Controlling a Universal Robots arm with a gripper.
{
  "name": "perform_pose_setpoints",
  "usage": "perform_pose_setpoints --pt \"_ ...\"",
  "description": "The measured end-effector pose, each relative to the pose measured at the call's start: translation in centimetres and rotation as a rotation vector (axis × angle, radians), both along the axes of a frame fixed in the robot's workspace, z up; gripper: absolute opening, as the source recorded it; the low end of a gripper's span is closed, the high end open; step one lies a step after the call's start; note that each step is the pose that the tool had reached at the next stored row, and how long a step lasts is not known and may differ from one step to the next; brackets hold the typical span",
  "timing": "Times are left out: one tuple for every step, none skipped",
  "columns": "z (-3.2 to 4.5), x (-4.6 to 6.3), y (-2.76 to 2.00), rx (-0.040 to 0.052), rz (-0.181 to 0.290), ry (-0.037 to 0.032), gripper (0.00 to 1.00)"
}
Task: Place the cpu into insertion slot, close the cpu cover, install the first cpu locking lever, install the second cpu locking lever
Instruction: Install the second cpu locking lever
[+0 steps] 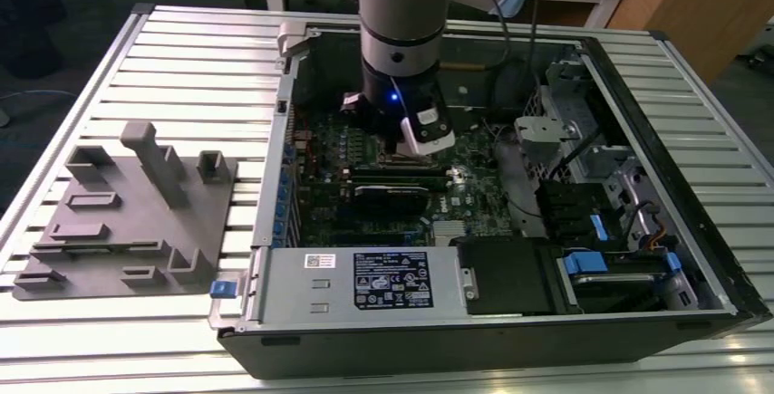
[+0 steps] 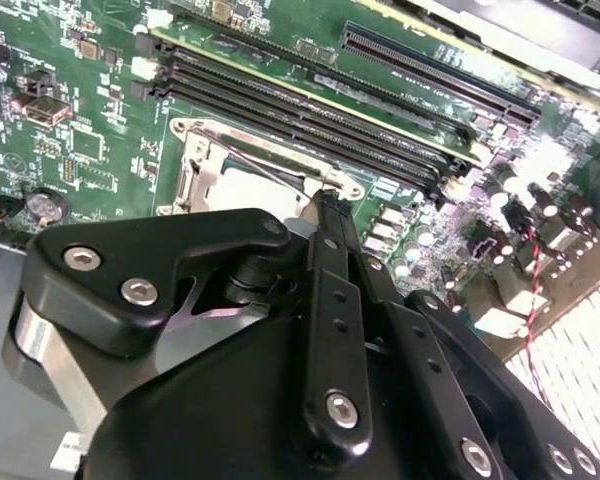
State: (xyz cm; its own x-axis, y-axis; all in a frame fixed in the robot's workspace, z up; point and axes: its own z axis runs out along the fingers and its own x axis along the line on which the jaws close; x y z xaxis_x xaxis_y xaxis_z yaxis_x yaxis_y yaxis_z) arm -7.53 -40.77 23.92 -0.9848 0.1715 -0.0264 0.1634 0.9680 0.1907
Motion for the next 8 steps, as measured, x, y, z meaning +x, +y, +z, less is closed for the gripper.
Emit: perform_pose_setpoints --pt "-0.18 0.0 0.0 0.0 0.0 -0.0004 0.11" --pt "-0.37 0.0 0.0 0.0 0.0 -0.0007 0.11" --pt "-0.56 -0.1 0.0 0.0 0.0 -0.0009 0.11" --pt "-0.74 -0.1 0.0 0.0 0.0 -0.001 0.11" --pt "-0.91 -0.2 0.0 -0.0001 0.0 -0.0011 0.11" --pt "-1.09 -0.3 0.0 -0.0001 0.0 -0.0012 0.11" --pt "-1.28 -0.4 0.0 -0.0001 0.0 -0.0012 0.11" --pt "-1.45 -0.4 0.0 -0.0001 0.0 -0.0012 0.11"
